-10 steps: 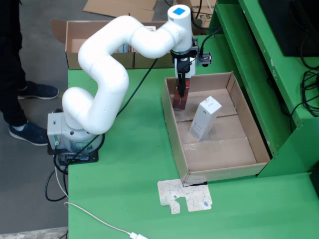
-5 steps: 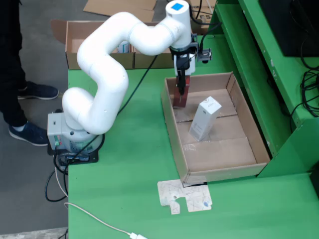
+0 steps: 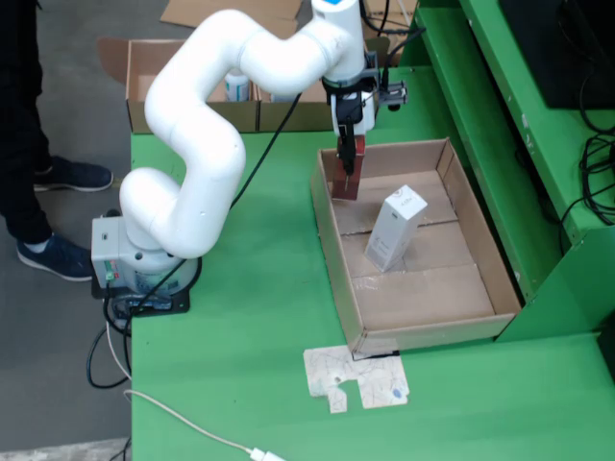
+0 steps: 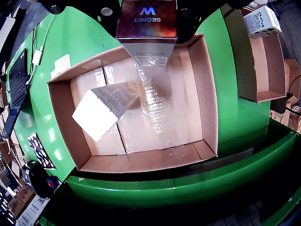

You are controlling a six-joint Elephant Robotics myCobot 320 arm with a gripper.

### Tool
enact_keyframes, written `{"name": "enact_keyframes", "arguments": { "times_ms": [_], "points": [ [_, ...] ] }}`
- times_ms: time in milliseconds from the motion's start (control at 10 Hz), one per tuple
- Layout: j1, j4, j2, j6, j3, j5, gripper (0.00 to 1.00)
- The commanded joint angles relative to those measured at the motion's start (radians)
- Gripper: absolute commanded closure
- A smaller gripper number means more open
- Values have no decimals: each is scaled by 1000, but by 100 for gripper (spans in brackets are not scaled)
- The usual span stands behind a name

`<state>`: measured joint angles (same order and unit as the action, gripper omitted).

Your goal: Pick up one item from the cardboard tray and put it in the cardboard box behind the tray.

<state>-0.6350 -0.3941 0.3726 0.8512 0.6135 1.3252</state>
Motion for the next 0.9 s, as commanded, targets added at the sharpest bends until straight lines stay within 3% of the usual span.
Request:
{"name": "enact_keyframes", "arguments": {
  "times_ms": [0, 300, 500, 800],
  "points": [
    [1, -144, 6, -2, -236, -14, 100],
    [1, -207, 12, -1, -303, -14, 100],
    [-11, -391, 129, 6, -613, -22, 100],
    [-19, -379, 109, 5, -613, -25, 100]
  ]
}}
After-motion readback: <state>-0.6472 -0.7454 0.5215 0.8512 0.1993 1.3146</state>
